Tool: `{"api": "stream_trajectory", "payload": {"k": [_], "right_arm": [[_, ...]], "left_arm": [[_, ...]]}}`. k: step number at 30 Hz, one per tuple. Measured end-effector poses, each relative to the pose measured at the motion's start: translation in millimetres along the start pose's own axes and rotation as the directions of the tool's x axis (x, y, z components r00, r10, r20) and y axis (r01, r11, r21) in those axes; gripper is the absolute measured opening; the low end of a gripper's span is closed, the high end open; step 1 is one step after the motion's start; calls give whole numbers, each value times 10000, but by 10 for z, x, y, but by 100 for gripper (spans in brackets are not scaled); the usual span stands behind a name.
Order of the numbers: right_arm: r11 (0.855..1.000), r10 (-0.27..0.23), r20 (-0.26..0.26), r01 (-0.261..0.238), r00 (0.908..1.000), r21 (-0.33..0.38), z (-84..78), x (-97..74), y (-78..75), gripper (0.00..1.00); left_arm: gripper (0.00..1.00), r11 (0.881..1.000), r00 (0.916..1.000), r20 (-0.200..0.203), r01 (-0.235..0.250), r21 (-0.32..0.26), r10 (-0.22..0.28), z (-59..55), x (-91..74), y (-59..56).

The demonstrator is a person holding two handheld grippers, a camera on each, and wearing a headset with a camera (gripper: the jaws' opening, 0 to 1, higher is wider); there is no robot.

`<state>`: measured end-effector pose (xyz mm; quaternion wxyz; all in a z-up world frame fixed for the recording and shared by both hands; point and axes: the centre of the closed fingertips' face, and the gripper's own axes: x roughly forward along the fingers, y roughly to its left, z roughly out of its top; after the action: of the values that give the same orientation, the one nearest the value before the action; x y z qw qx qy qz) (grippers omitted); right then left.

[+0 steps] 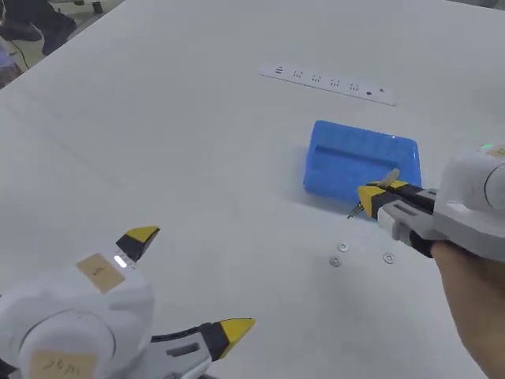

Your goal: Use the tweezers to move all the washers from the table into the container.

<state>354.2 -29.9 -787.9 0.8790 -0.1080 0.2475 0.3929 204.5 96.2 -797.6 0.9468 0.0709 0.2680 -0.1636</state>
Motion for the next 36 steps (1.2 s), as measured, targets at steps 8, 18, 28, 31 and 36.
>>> {"api": "stream_trajectory", "payload": {"k": [8,18,28,31,36], "right_arm": [[9999,-46,-498,38,9987,-157,-221,18,27,2],[10000,-39,-703,36,9975,-56,-324,27,-2,3],[10000,-19,-751,16,9972,-47,-342,46,1,3],[10000,-41,-653,40,9979,-24,-330,37,12,3],[10000,-72,-639,73,9979,14,-333,45,1,2]], "left_arm": [[90,9999,9998,-175,16,104,-14,-23,2,-24],[89,9999,9997,-250,17,123,-14,-33,9,-37],[89,9998,9994,-335,14,195,-8,-51,10,-49],[89,9998,9994,-359,8,192,-1,-57,11,-48],[88,9998,9993,-385,-8,191,16,-64,10,-47]]}}
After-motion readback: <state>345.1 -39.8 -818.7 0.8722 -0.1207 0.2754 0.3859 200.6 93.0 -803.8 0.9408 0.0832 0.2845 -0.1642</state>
